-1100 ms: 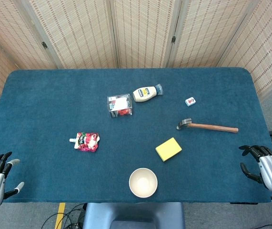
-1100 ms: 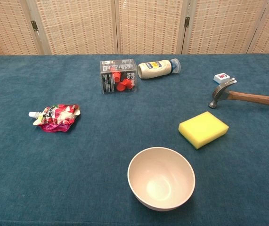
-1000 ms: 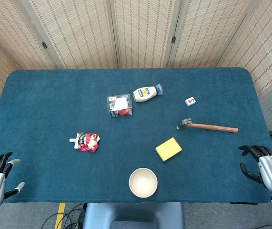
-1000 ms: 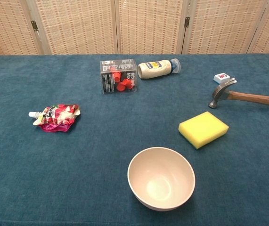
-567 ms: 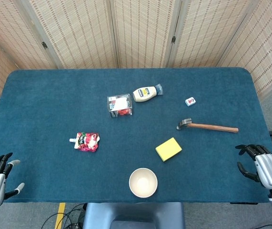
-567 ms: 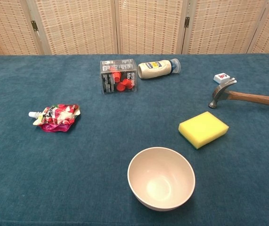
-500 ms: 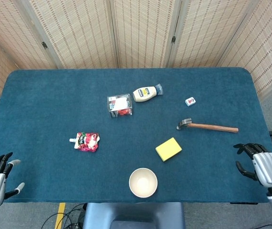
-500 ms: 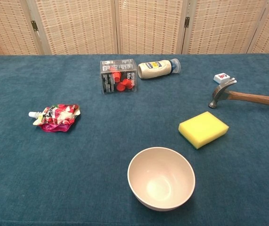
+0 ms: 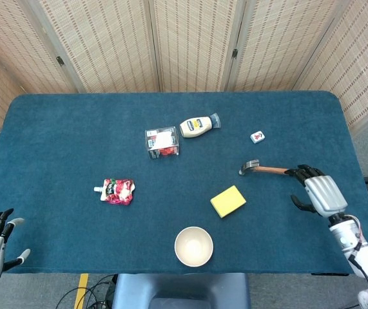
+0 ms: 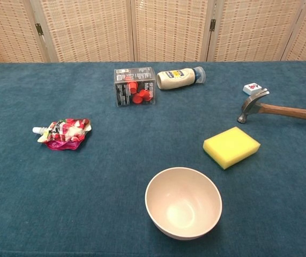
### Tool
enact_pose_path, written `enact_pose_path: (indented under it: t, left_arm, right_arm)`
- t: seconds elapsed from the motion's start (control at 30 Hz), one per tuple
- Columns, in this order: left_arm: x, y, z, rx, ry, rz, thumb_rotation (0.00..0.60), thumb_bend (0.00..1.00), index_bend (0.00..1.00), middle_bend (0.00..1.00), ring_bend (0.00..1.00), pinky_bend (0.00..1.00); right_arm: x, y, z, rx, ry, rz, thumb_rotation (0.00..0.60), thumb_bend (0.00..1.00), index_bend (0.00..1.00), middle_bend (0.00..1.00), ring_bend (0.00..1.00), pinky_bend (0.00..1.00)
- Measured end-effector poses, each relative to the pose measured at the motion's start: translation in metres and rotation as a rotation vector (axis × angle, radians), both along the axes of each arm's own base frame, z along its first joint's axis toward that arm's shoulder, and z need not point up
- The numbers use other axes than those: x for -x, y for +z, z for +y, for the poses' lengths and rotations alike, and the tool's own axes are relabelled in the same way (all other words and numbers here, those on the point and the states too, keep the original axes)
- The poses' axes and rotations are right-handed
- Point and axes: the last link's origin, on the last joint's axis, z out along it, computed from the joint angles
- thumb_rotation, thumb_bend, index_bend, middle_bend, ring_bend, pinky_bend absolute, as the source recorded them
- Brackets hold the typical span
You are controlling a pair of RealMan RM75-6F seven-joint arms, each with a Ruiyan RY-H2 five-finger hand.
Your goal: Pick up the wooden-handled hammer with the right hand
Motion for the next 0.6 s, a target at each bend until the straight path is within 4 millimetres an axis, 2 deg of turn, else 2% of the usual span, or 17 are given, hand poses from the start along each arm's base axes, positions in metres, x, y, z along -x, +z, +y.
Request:
enact_pose_path:
  t: [0.13,0.3,0.5,0.6]
  left_arm:
    - [0.003,0.0,-0.001,0.002,0.011,0.002,0.6,0.2,0.29,0.13,0.12,0.21]
    - [0.004,-0.001,-0.001,0.002,0.013,0.0,0.6,0.2,0.29,0.13,0.12,0.21]
    - [0.004,-0.002,-0.001,0.003,0.011,-0.003,0.6,0.2,0.29,0.13,0.12,0.21]
    - [0.005,-0.002,-0.001,0.003,0.012,-0.002,0.6,0.2,0.29,0.13,0.12,0.21]
  right_arm:
    - [-0.003,-0.015,-0.026,-0.005,-0.014,0.023,0.6,0.26,0.22,0.28,0.14,0.24]
    - [-0.002,-0.026,-0.045,0.008,-0.028,0.06,0.6,0.15,0.22,0.28,0.14,0.24]
    - [-0.001,-0.044,-0.064,-0.01,-0.059,0.079,0.6,0.15,0.22,0.28,0.14,0.24]
    - [-0.002,-0.053,-0.073,-0.021,-0.071,0.081,0.6,0.19,0.22,0.28,0.14,0.24]
